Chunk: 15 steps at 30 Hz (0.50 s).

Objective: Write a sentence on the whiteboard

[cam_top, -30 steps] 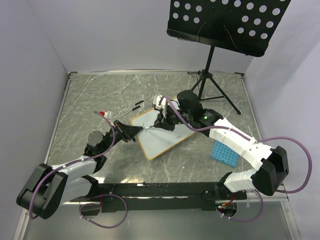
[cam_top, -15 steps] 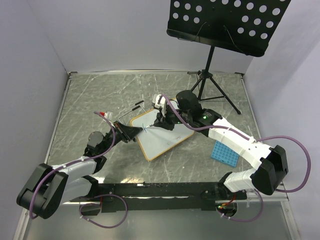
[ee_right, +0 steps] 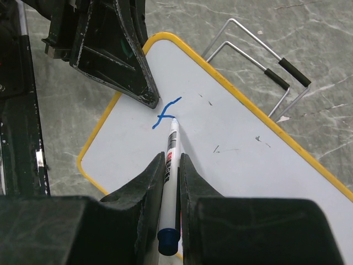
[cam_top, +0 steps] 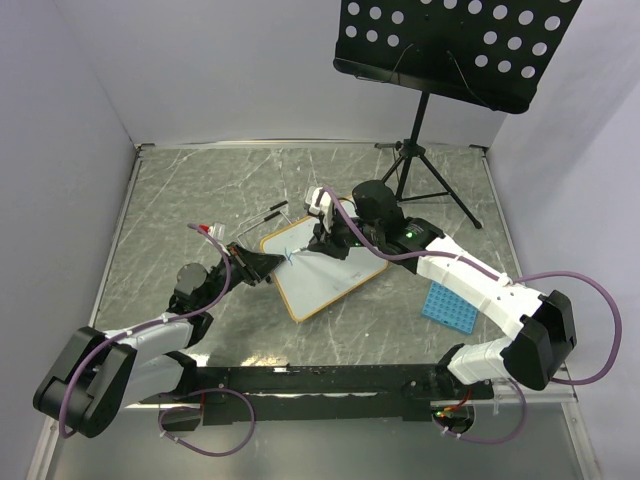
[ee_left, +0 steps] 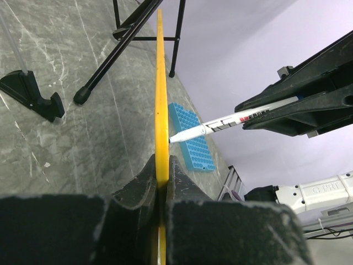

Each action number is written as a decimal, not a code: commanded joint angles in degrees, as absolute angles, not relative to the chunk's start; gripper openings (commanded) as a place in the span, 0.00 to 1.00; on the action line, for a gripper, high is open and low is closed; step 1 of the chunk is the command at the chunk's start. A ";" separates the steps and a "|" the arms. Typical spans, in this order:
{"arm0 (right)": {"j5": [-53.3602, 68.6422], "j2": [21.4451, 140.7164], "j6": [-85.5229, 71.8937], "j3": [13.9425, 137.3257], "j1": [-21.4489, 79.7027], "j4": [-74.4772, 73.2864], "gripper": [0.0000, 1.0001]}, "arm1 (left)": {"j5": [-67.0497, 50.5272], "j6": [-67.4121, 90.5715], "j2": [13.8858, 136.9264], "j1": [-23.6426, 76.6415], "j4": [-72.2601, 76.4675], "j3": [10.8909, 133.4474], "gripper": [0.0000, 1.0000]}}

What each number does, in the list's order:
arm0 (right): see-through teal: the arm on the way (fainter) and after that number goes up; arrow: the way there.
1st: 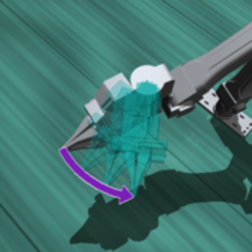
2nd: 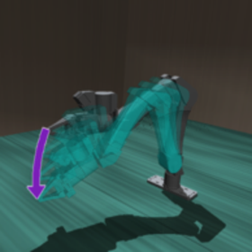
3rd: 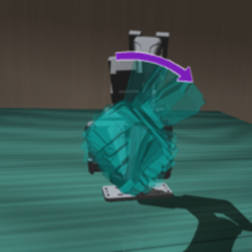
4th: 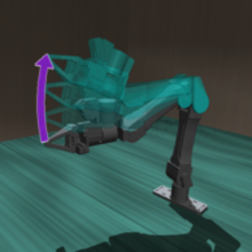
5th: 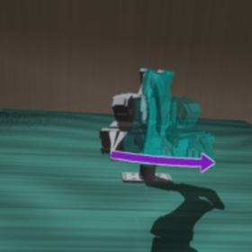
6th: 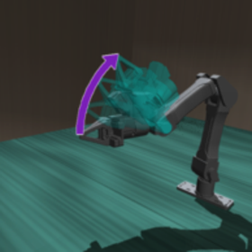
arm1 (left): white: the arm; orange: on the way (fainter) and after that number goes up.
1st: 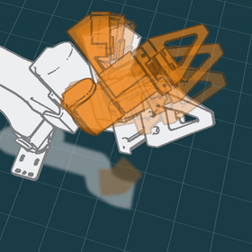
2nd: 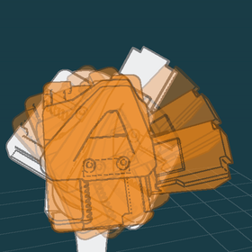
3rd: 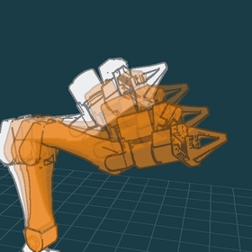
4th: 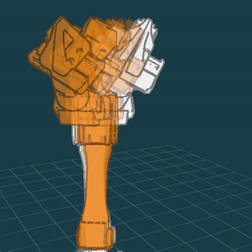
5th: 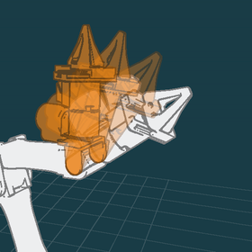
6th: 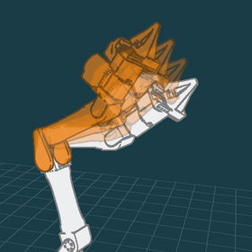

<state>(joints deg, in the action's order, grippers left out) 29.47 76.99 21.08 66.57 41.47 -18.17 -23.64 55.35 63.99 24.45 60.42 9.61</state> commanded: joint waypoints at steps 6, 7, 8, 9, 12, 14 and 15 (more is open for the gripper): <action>27.95 76.38 20.48 70.84 40.87 -16.70 0.00 | -24.35 57.48 63.02 24.70 70.75 10.72 0.01; 27.95 76.38 20.39 70.84 40.96 -16.61 0.00 | -24.35 57.57 63.10 24.61 70.84 10.72 0.01; 27.95 76.46 20.39 71.01 40.87 -16.52 0.00 | -24.43 57.57 63.02 24.70 70.84 10.72 0.01; 27.78 76.64 20.39 71.10 40.87 -16.52 0.00 | -24.52 57.48 63.02 24.70 70.84 10.72 0.01; 27.68 77.17 20.39 71.28 40.87 -16.35 0.00 | -24.61 57.48 62.93 24.61 70.93 10.72 0.01; 28.12 77.60 20.30 71.19 40.87 -16.26 0.00 | -24.78 57.48 62.93 24.70 71.01 10.72 0.01; 28.21 77.61 20.22 71.02 40.87 -16.09 0.00 | -24.79 57.48 63.02 24.61 71.02 10.72 0.01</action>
<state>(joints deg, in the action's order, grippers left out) 28.29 77.06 20.84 68.36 41.21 -18.02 -24.14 55.40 63.99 24.47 60.62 9.61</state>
